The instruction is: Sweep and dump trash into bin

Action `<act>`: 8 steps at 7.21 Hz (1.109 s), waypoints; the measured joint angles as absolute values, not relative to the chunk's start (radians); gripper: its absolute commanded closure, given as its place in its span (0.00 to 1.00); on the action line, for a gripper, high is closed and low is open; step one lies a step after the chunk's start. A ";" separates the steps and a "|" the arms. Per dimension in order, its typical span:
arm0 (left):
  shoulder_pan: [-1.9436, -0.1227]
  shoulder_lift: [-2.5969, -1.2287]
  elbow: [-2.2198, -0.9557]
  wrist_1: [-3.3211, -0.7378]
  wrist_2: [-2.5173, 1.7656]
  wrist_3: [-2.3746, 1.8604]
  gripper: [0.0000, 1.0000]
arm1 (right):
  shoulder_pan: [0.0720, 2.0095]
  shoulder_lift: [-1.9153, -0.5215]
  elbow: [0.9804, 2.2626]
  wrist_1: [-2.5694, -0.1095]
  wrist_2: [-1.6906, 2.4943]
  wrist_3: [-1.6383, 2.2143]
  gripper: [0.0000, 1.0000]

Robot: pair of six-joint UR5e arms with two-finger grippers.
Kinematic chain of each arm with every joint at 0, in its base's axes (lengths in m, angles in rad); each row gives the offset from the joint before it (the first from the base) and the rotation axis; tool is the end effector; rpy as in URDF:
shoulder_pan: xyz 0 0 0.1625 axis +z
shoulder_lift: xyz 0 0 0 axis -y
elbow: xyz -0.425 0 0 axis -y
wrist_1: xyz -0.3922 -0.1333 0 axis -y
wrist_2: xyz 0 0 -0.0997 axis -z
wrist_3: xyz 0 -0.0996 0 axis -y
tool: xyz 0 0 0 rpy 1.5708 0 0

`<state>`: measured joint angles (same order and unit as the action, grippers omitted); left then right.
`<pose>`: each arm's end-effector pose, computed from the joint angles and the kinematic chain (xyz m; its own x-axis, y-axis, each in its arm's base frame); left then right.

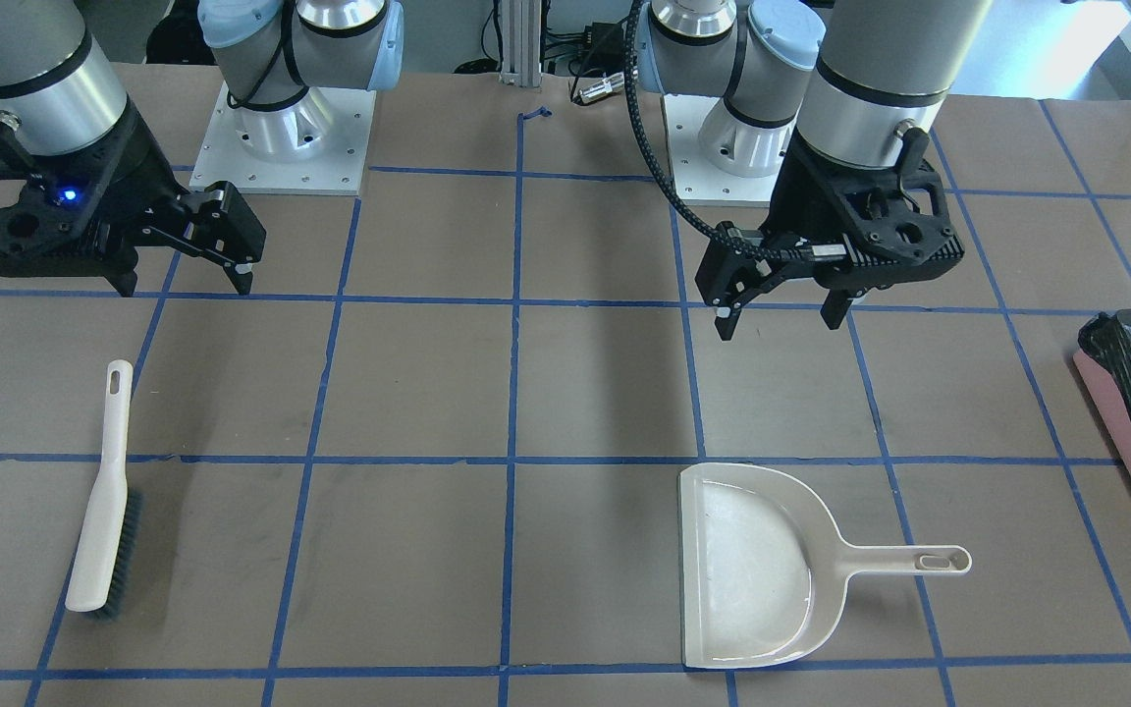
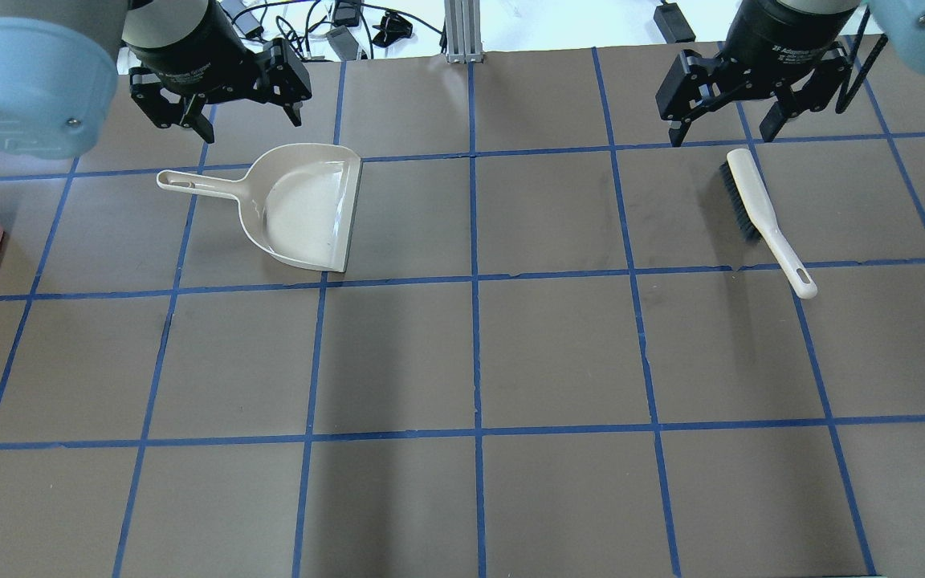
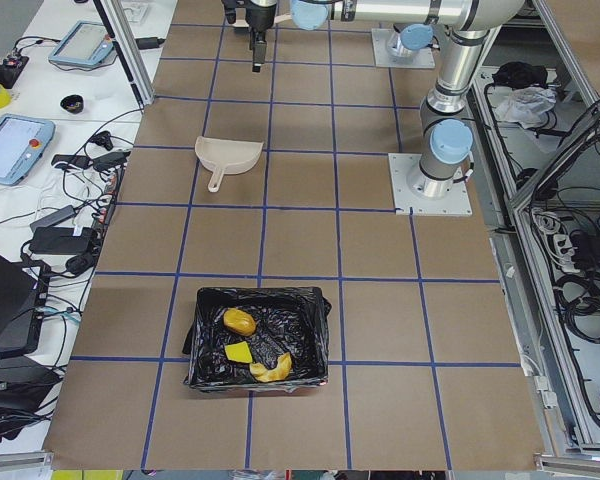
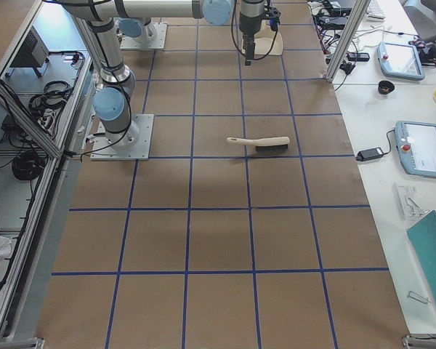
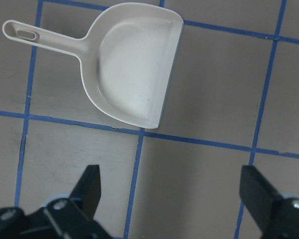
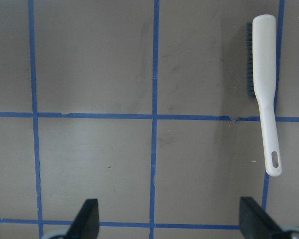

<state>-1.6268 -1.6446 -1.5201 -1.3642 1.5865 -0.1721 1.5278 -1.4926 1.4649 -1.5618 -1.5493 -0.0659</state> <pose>-0.1617 -0.5314 0.4976 -0.9931 -0.1158 0.0160 -0.1168 0.9763 -0.1824 0.1127 -0.5321 0.4994 -0.9995 -0.0233 -0.0202 -0.0229 0.9995 -0.0201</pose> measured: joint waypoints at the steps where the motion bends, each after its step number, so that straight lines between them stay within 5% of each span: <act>1: -1.629 -1.625 -1.533 -1.391 1.587 -0.123 0.00 | 1.528 -1.493 1.465 -1.562 -1.549 -0.066 0.00; 8: -1.617 -1.590 -1.536 -1.525 1.590 -0.019 0.00 | 1.528 -1.493 1.466 -1.562 -1.550 -0.064 0.00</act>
<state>-1.6171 -1.5897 -1.5358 -1.5252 1.5902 -0.0194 1.5279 -1.4925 1.4665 -1.5620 -1.5500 -0.0644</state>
